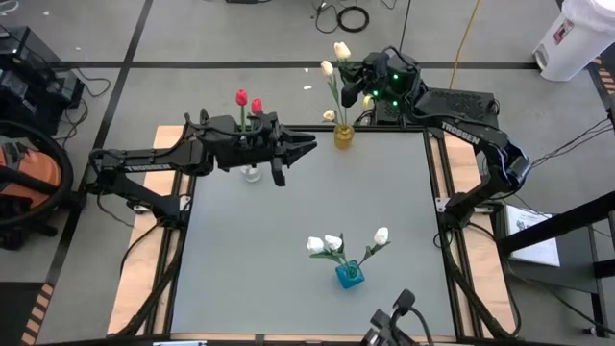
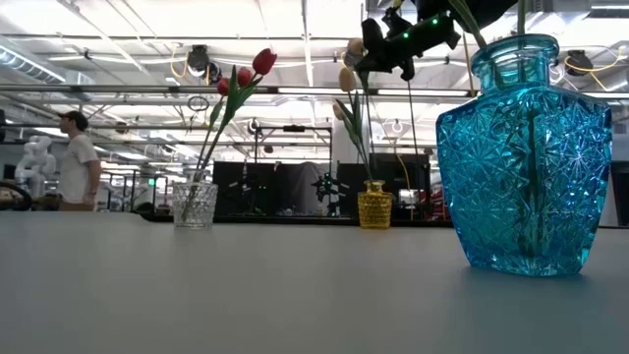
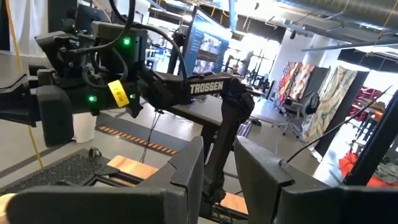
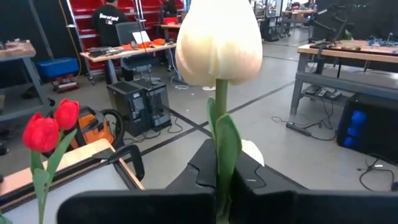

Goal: Sort flowers into vase by color
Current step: Put the light yellow tulip into the yellow vase

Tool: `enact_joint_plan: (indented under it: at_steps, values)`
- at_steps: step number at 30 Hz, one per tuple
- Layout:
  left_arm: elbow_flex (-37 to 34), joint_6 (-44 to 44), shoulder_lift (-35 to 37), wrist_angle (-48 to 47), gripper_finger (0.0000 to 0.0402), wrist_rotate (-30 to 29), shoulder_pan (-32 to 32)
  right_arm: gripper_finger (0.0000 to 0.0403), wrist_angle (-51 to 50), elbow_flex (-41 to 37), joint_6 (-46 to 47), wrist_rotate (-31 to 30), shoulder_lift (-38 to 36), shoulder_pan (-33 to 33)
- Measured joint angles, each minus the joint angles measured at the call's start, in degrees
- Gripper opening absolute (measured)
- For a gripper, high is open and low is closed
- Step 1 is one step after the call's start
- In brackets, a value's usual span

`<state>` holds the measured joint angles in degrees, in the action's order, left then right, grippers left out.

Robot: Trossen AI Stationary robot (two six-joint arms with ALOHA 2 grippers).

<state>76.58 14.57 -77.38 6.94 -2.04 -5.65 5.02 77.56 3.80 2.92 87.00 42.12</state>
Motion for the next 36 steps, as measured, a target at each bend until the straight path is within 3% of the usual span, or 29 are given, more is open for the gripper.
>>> enact_joint_plan:
  at_steps: [36]
  values:
    - [0.0,0.02,0.0,0.0,0.0098,-0.37,0.0,0.0,0.42,-0.02,-0.2,0.33,4.39,1.01]
